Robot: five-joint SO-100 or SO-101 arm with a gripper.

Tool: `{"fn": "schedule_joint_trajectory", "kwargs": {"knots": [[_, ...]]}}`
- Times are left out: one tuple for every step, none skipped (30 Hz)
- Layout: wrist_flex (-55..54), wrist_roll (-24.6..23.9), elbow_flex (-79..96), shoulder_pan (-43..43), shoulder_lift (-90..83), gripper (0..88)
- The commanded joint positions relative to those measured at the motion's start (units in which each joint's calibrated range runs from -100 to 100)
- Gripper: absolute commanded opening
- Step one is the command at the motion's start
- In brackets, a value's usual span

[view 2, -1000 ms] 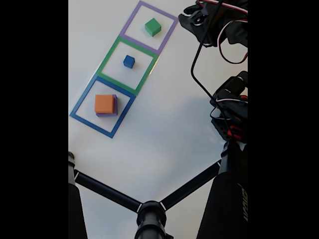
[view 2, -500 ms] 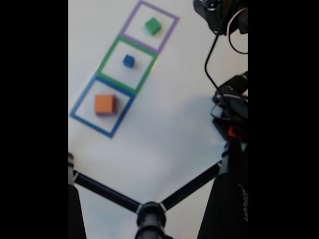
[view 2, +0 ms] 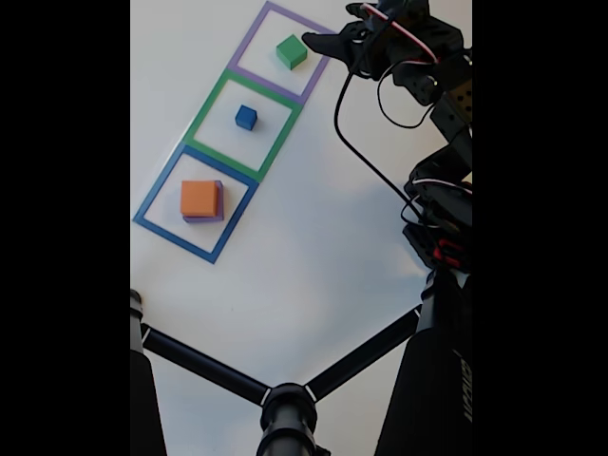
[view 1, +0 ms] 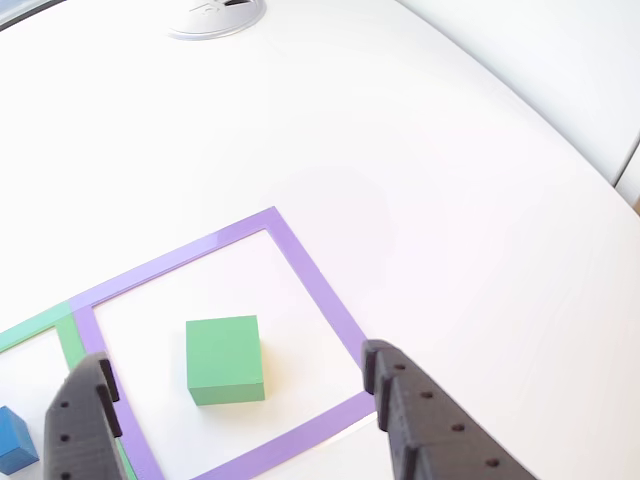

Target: Tower of hanoi

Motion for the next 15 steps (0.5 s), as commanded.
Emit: {"fn": "schedule_joint_trajectory", "kwargs": {"knots": [[-23.18, 0.18, 9.32, 0.48, 5.67, 30.4], [-26.99, 0.18, 10.78, 0.29, 7.68, 30.4], [-30.39, 0.18, 11.69, 0.19, 9.86, 30.4], [-33.71, 0.18, 12.05, 0.0, 12.69, 30.4], [-36.38, 0.18, 12.05, -0.19, 15.19, 30.9], [-39.29, 0.18, 11.96, -0.38, 17.94, 31.5], [-42.37, 0.18, 11.69, -0.48, 21.01, 32.4], [-45.12, 0.18, 11.69, -0.58, 23.75, 33.2], [-48.04, 0.18, 11.69, -0.67, 26.74, 33.4], [-50.55, 0.18, 11.6, -0.96, 29.24, 33.5], [-53.22, 0.18, 11.6, -1.25, 32.07, 33.5], [-56.05, 0.18, 11.51, -1.73, 34.65, 33.5], [-58.89, 0.18, 11.32, -2.4, 37.56, 33.5], [-61.32, 0.18, 11.05, -2.88, 40.06, 33.5], [-64.07, 0.18, 10.87, -3.45, 42.81, 33.5]]}}
